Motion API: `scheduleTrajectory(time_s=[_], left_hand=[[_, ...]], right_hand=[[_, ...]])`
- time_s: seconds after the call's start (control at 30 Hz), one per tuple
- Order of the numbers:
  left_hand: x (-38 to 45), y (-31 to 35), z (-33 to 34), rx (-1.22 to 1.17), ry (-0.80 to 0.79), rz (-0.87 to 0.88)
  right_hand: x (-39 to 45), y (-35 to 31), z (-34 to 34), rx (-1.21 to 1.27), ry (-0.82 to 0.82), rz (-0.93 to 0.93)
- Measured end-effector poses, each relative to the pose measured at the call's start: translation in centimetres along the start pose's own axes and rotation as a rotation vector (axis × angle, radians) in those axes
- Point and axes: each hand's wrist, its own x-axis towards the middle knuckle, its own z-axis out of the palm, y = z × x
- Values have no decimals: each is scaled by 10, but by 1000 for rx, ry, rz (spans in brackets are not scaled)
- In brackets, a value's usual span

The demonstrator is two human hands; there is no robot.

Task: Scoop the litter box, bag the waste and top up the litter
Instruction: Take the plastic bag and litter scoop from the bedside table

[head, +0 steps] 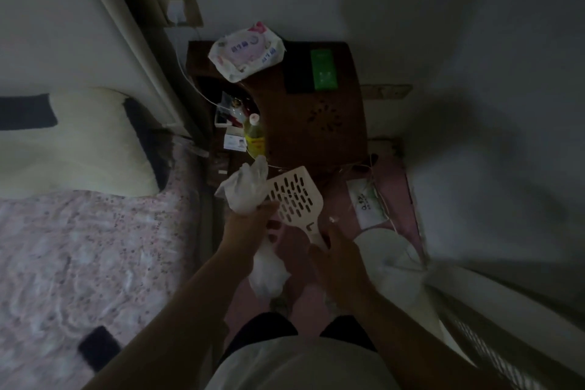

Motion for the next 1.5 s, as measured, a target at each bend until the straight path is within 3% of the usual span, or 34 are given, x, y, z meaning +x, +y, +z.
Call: scheduleTrajectory(time_s=[0.67, 0.9, 1.2, 1.5], left_hand=[[-23, -67, 75, 125, -209, -19], [-74, -94, 74, 24, -47, 28], [-188, -177, 97, -138, 222, 123], [-273, -230, 108, -219, 338, 142]], right_hand=[[-57, 73, -60, 103, 97, 178], [-90, 98, -72, 167, -30, 108], [-165, 173, -122, 129, -328, -72], [-214, 214, -159, 52, -457, -175]])
